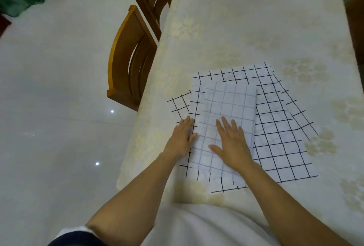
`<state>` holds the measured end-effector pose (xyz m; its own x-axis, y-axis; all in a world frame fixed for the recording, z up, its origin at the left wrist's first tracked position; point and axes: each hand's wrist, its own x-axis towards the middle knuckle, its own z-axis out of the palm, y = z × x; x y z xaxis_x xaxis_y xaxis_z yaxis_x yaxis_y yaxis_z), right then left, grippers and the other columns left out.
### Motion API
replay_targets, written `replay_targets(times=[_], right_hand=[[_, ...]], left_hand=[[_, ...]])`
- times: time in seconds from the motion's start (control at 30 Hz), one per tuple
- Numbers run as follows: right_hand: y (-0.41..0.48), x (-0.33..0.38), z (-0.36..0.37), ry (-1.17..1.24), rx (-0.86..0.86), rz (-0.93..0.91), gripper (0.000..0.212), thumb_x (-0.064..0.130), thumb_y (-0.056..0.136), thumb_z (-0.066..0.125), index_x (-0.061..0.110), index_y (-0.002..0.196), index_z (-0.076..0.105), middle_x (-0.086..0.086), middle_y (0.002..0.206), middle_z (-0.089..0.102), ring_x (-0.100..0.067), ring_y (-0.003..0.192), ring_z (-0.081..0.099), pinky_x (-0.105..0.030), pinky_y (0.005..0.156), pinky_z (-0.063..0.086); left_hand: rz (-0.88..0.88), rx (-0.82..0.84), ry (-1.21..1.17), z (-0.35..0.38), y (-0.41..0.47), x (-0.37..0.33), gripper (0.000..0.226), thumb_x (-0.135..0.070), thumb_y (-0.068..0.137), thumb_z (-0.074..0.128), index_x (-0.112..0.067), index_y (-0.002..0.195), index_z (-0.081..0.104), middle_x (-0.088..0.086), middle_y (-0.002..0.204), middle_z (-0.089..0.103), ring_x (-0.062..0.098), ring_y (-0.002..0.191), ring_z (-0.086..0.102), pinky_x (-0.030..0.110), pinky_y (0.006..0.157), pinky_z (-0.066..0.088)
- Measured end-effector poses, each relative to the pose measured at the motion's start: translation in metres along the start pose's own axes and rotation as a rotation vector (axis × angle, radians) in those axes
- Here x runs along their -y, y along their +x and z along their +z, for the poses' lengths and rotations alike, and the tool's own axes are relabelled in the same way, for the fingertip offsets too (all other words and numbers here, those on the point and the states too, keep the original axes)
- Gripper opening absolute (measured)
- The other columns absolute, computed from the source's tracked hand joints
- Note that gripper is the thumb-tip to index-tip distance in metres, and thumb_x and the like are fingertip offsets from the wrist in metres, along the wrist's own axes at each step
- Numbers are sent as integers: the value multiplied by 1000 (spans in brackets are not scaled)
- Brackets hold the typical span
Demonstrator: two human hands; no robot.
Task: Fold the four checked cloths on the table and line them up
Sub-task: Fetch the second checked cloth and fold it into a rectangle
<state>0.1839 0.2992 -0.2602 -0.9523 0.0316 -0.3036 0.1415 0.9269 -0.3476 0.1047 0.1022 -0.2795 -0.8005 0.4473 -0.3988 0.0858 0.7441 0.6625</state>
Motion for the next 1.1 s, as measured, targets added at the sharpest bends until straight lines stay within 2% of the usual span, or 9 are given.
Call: replay_targets(times=[0.1, 0.2, 0.37, 0.47, 0.57, 0.73, 0.83, 0.97, 1.1], right_hand=[[-4, -8, 20, -149, 193, -70, 97, 71, 91, 39, 23, 156, -15, 1, 160, -29, -30, 150, -22, -47, 122, -10], [-2, 0, 31, -139, 161, -118, 94, 69, 92, 38, 23, 156, -13, 0, 161, -27, -30, 150, -21, -46, 122, -11], [-1, 11, 34, -137, 175, -183, 93, 68, 93, 39, 22, 158, -8, -2, 163, -23, -31, 150, -20, -47, 122, -8], [2, 5, 25, 40, 59, -226, 86, 60, 95, 48, 22, 159, 5, -1, 166, -9, -26, 153, -8, -38, 122, -7], [2, -19, 13, 183, -136, -170, 73, 46, 97, 56, 18, 156, 24, -2, 165, 9, -25, 153, 5, -34, 122, -3], [-7, -57, 10, -51, 30, -78, 77, 61, 98, 36, 24, 159, 6, 2, 166, -10, -27, 152, -14, -48, 123, -5], [-5, -54, 9, -100, 118, -107, 79, 64, 98, 31, 27, 158, -4, 3, 164, -17, -27, 150, -21, -50, 121, -12], [0, -49, 14, -125, 124, -128, 83, 67, 96, 32, 28, 157, -9, 5, 163, -20, -27, 149, -24, -52, 120, -12], [2, -48, 15, -127, 134, -142, 83, 68, 95, 32, 31, 156, -11, 6, 162, -23, -27, 149, -24, -53, 120, -12]], left_hand=[[-26, 5, -17, -3, -1, -5, 63, -35, 105, 48, -23, 159, 20, 1, 166, 19, 25, 153, 16, 46, 122, 22], [-43, 34, 58, -6, 1, -8, 67, -34, 103, 53, -25, 158, 17, 5, 163, 25, 28, 148, 28, 45, 118, 30], [-80, 73, 148, -8, 2, -11, 76, -28, 100, 58, -24, 160, 12, 5, 166, 20, 29, 149, 28, 46, 120, 28], [-99, 33, 222, -8, 3, -17, 83, -15, 98, 60, -24, 161, 6, -1, 168, 10, 24, 152, 22, 39, 122, 25], [-161, -29, 188, -1, 0, -20, 75, -18, 100, 56, -25, 161, 12, -3, 168, 14, 22, 151, 24, 39, 120, 27], [-147, -107, 107, 4, -6, -18, 55, -18, 99, 58, -34, 145, 31, -7, 151, 41, 22, 134, 48, 40, 110, 43], [-169, -115, 103, 2, -5, -23, 55, -11, 97, 59, -32, 142, 36, -5, 146, 46, 23, 129, 51, 31, 103, 45], [-172, -57, 108, -10, -4, -34, 53, -14, 102, 53, -23, 150, 33, 0, 156, 37, 24, 139, 41, 28, 105, 36], [-178, 45, 226, -14, -3, -31, 73, -4, 98, 57, -21, 159, 22, -3, 169, 6, 22, 152, 20, 30, 117, 26]])
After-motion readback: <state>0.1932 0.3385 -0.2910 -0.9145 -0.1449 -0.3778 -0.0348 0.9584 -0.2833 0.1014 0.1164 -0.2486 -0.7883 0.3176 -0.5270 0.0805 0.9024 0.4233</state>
